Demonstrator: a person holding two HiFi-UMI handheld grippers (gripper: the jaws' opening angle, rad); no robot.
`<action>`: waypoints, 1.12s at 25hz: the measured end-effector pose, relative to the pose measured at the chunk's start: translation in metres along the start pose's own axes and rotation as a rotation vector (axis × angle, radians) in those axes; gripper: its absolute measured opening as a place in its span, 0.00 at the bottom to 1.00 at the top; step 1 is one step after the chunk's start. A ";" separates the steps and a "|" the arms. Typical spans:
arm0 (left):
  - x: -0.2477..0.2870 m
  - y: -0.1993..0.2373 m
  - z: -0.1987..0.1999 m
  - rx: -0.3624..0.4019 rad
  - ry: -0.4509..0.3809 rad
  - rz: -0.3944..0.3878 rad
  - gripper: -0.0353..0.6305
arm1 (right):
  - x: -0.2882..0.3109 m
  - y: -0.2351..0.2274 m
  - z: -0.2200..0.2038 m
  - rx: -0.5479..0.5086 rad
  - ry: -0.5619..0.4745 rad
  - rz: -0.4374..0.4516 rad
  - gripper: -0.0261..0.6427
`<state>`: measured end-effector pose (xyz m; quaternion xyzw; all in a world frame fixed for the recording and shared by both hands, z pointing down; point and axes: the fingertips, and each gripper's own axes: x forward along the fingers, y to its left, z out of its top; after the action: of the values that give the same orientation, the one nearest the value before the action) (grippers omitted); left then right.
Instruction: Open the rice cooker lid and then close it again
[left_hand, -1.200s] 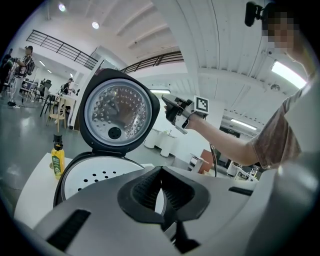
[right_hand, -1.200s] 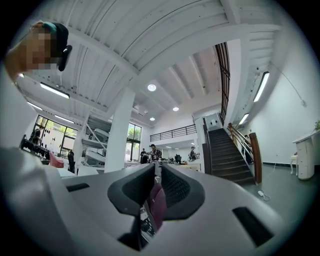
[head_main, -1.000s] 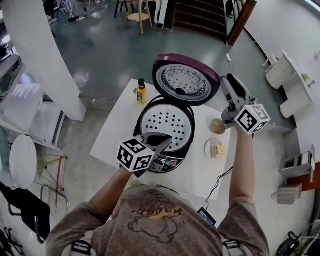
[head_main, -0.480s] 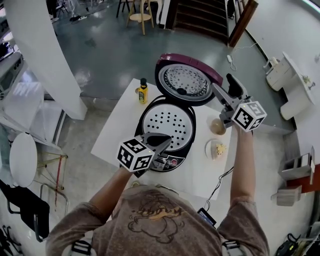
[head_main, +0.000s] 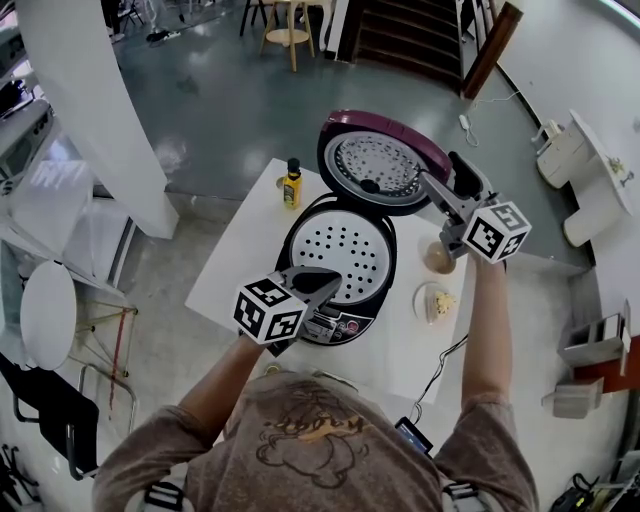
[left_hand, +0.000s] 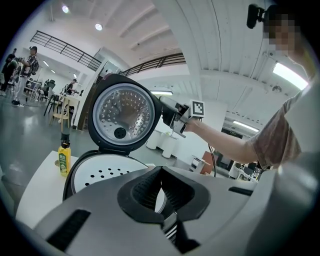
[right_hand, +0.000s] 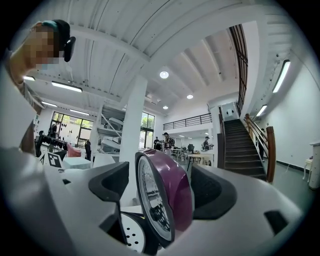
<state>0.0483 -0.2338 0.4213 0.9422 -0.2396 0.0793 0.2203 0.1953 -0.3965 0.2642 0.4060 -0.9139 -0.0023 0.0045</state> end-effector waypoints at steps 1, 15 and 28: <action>0.000 0.000 0.000 -0.001 -0.001 0.000 0.08 | 0.001 0.001 0.000 -0.001 0.004 0.003 0.61; -0.006 -0.002 0.000 -0.010 -0.016 0.005 0.08 | -0.004 0.007 0.001 0.020 0.003 -0.004 0.56; -0.008 -0.016 -0.003 0.009 -0.028 -0.003 0.08 | -0.028 0.050 -0.007 0.006 0.008 0.042 0.54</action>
<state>0.0486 -0.2168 0.4159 0.9446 -0.2407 0.0670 0.2127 0.1771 -0.3419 0.2716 0.3865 -0.9222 0.0021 0.0067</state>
